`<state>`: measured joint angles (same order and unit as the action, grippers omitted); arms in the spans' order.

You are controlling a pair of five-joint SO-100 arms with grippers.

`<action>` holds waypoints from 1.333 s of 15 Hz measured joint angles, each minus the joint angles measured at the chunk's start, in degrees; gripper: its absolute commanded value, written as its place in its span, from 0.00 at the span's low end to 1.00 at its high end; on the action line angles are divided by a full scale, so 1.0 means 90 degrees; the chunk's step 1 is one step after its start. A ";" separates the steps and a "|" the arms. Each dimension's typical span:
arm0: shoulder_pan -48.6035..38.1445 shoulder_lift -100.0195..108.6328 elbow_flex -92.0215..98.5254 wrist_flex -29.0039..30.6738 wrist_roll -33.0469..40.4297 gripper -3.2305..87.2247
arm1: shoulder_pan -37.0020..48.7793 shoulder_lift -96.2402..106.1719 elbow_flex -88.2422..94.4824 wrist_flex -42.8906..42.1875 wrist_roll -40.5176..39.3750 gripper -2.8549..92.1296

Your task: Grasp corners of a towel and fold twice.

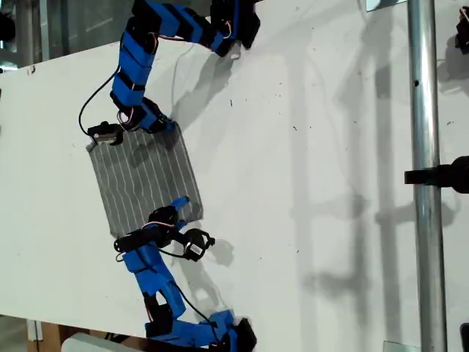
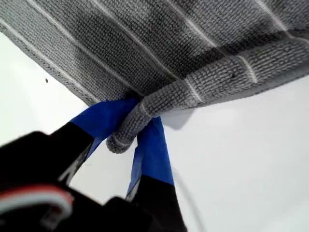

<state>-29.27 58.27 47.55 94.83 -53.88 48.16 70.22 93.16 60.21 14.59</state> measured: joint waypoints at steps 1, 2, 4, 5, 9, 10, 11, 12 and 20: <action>-0.0068 0.0176 0.0000 0.0000 0.0146 0.36 | 0.0010 0.0000 0.0000 0.0000 0.0000 0.03; -0.0186 0.0225 0.0000 0.0000 0.0273 0.36 | 0.0010 0.0000 0.0000 0.0000 0.0000 0.03; -0.0459 0.0215 0.0000 -0.0234 0.0547 0.36 | 0.0010 0.0000 0.0000 0.0000 0.0000 0.03; -0.0566 0.0098 0.0000 -0.0381 0.0693 0.36 | 0.0010 0.0000 0.0000 -0.0010 0.0000 0.03; -0.0654 -0.0898 0.0000 -0.1094 0.0947 0.36 | 0.0010 0.0000 0.0000 -0.0010 0.0000 0.03; -0.0654 -0.1152 0.0000 -0.1113 0.0977 0.35 | 0.0010 0.0000 0.0000 -0.0010 0.0000 0.03; -0.0654 -0.1387 0.0000 -0.1113 0.0957 0.34 | 0.0010 0.0000 0.0000 -0.0010 0.0000 0.03; -0.0625 -0.1582 -0.0010 -0.1064 0.0928 0.32 | 0.0010 0.0000 0.0000 -0.0010 0.0000 0.03; -0.0439 -0.1924 -0.0244 -0.0742 0.0869 0.00 | 0.0010 0.0068 0.0000 0.0000 0.0000 0.03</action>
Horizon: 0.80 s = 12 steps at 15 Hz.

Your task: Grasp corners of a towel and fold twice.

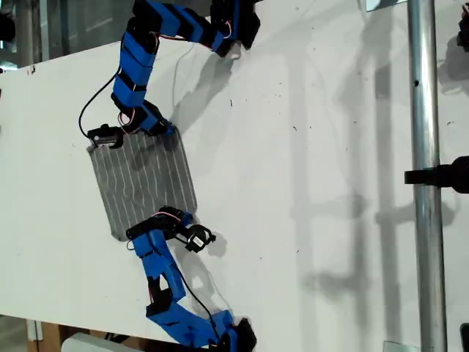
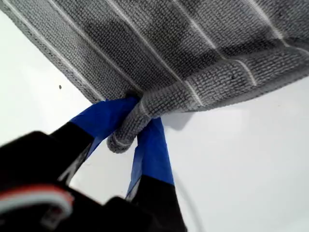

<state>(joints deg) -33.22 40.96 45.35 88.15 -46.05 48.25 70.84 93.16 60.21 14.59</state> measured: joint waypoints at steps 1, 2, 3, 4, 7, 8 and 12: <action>0.0039 0.0029 0.0010 0.0000 -0.0029 0.00 | 0.0000 0.0020 0.0000 0.0039 0.0000 0.03; 0.0098 0.0078 0.0020 0.0010 -0.0039 0.00 | -0.0020 0.0107 0.0010 0.0098 0.0000 0.03; 0.0176 0.0166 0.0020 0.0029 -0.0039 0.00 | -0.0068 0.0234 0.0010 0.0205 0.0049 0.03; 0.0254 0.0293 0.0029 0.0098 -0.0039 0.00 | -0.0205 0.0439 0.0088 0.0352 0.0156 0.03; 0.0654 0.0918 0.0313 0.0430 -0.0029 0.00 | -0.0840 0.1758 0.0830 0.0889 0.0684 0.03; 0.0869 0.1182 0.0488 0.0537 -0.0059 0.00 | -0.1143 0.2402 0.1279 0.1055 0.0947 0.03; 0.2158 0.2744 0.1934 0.0508 -0.0635 0.00 | -0.2812 0.4600 0.2617 0.1572 0.2275 0.03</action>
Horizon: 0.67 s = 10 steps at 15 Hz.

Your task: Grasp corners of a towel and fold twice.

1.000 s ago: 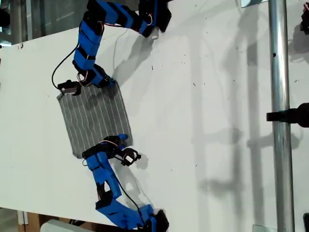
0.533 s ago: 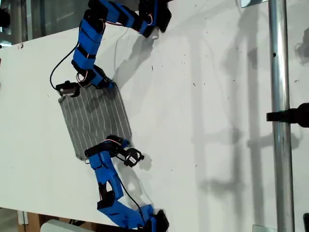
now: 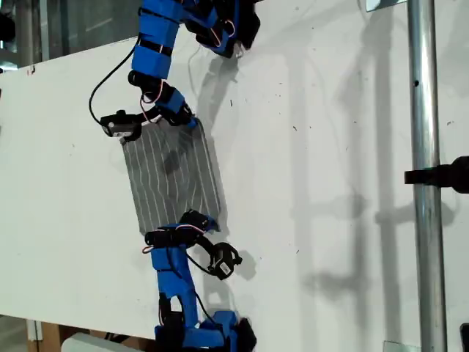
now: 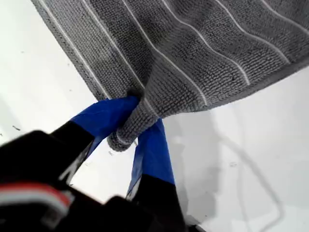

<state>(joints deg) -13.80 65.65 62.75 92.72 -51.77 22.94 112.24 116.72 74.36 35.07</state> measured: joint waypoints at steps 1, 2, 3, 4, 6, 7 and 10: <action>0.0361 0.0537 0.0635 -0.0205 -0.0293 0.00 | -0.0361 0.0518 0.0254 0.0107 0.0342 0.03; 0.0703 0.1045 0.1221 -0.0439 -0.0596 0.00 | -0.0771 0.0967 0.0439 0.0156 0.0723 0.03; 0.1064 0.1367 0.1631 -0.0537 -0.1025 0.00 | -0.1162 0.1289 0.0566 0.0176 0.1025 0.03; 0.1387 0.1533 0.1855 -0.0547 -0.1357 0.00 | -0.1582 0.1396 0.0586 0.0176 0.1357 0.03; 0.2012 0.1641 0.1924 -0.0547 -0.2002 0.00 | -0.2480 0.1396 0.0605 0.0156 0.2109 0.03; 0.2246 0.1680 0.1934 -0.0547 -0.2187 0.00 | -0.2832 0.1377 0.0605 0.0156 0.2344 0.03; 0.2207 0.1738 0.2119 -0.0547 -0.2207 0.00 | -0.2617 0.1377 0.0596 0.0010 0.2217 0.03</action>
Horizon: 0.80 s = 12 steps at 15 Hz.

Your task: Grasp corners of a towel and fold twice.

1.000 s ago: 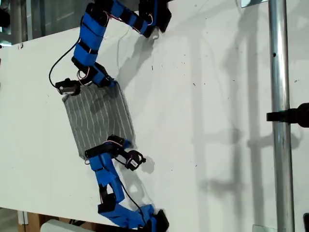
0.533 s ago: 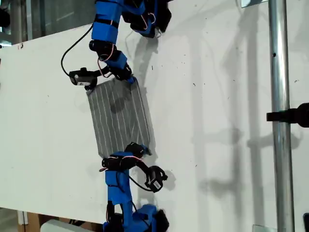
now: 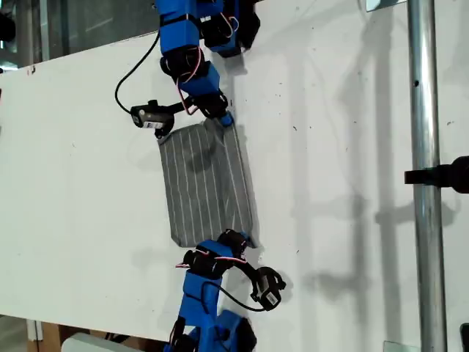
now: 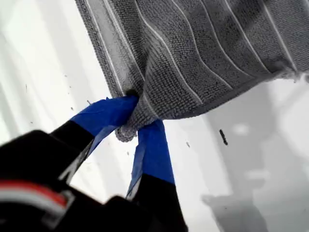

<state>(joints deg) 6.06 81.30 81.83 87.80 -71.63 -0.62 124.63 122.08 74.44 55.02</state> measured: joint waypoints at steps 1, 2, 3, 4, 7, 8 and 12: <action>-0.0215 0.0000 0.0010 0.0000 0.0225 0.00 | 0.0449 -0.0039 0.0010 -0.0127 -0.0342 0.03; -0.0596 0.0029 0.0059 -0.0020 0.0537 0.00 | 0.0986 -0.0156 0.0010 -0.0303 -0.0752 0.03; -0.1074 0.0068 0.0068 -0.0059 0.1025 0.00 | 0.1562 -0.0371 -0.0029 -0.0469 -0.1143 0.03; -0.1650 0.0088 0.0068 -0.0107 0.1455 0.00 | 0.2139 -0.0684 -0.0156 -0.0703 -0.1631 0.03; -0.3164 0.0068 -0.0156 -0.0088 0.3027 0.00 | 0.3613 -0.1963 -0.1055 -0.1318 -0.2734 0.03; -0.3643 -0.0020 -0.0430 -0.0039 0.3311 0.00 | 0.3994 -0.2520 -0.1592 -0.1416 -0.3027 0.03; -0.5146 -0.0645 -0.1709 0.0186 0.4385 0.00 | 0.4951 -0.4219 -0.3779 -0.1475 -0.3789 0.03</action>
<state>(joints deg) -40.25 75.50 66.45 89.47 -32.17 43.95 86.66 88.07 61.17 20.92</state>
